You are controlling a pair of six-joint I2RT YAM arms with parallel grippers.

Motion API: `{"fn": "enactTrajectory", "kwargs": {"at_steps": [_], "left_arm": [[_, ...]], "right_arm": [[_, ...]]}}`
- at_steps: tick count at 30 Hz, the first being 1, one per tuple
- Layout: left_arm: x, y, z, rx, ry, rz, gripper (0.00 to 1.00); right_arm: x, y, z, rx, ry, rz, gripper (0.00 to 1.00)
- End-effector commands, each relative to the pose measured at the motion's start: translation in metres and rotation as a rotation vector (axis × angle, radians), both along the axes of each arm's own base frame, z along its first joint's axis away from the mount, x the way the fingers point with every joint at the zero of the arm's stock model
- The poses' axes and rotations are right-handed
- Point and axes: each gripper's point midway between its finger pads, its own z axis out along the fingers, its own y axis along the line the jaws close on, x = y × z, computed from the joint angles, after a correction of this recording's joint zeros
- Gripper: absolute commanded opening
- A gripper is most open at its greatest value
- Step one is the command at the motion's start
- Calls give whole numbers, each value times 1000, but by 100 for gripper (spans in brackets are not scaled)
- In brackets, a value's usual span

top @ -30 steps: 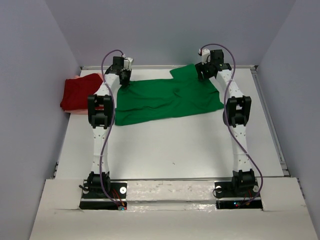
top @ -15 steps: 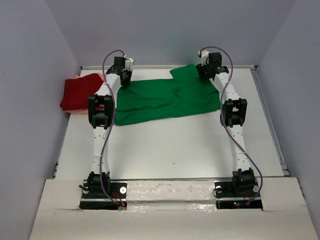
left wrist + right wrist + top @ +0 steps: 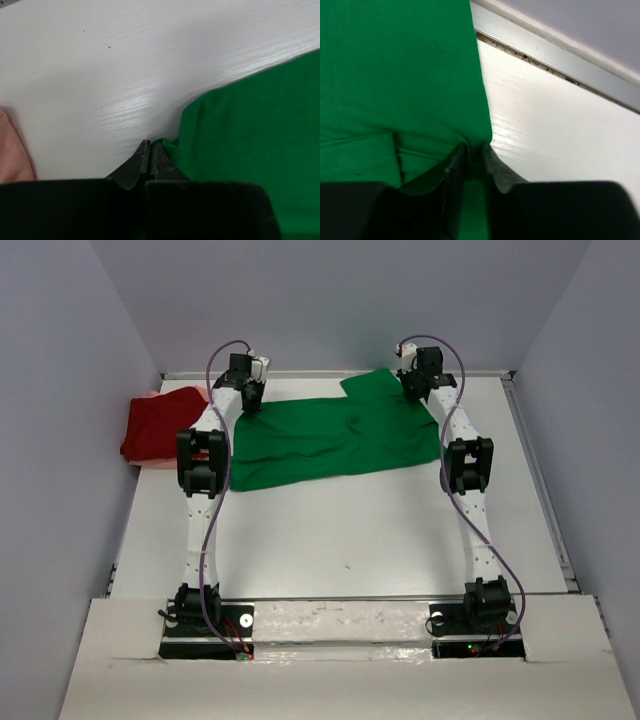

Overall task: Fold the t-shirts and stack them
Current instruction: Fold the tshirt

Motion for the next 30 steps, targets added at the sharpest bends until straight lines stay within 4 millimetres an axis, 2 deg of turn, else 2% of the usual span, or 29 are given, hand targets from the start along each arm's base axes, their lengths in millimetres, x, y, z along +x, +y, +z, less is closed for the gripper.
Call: {"fn": "enactTrajectory", "kwargs": {"at_steps": [1, 2, 4, 10, 14, 19, 20, 22, 23, 24, 25, 28, 29, 30], "left_arm": [[-8, -1, 29, 13, -13, -11, 0], [-8, -1, 29, 13, -11, -11, 0], [-8, -2, 29, 14, -12, -13, 0], [-9, -1, 30, 26, -16, -7, 0], [-5, 5, 37, 48, -43, 20, 0], [5, 17, 61, 96, -100, 73, 0], [8, 17, 72, 94, -123, 74, 0], [9, 18, 81, 100, -139, 76, 0], [9, 19, 84, 101, -145, 76, 0], [9, 20, 89, 101, -156, 79, 0], [10, 20, 92, 103, -164, 83, 0], [9, 25, 101, 118, -194, 106, 0], [9, 27, 98, 121, -204, 111, 0], [9, 31, 105, 135, -222, 127, 0]], "right_arm": [[-1, -2, -5, -5, 7, 17, 15], [-2, -2, -7, -6, 12, 18, 3], [-3, -3, -7, -10, 16, 19, 0], [0, -4, -3, -18, 3, 21, 0], [1, -5, 5, -27, -15, 22, 0], [4, -7, 24, -45, -49, 26, 0], [2, -7, 31, -52, -54, 34, 0], [-2, 0, 36, -60, -54, 68, 0], [-5, -1, 29, -70, -36, 72, 0], [-7, -1, 42, -74, -52, 83, 0], [-8, 6, 44, -75, -56, 97, 0], [-10, 5, 55, -79, -70, 95, 0], [-10, 4, 57, -81, -76, 89, 0], [-8, 2, 60, -90, -84, 82, 0]]}}
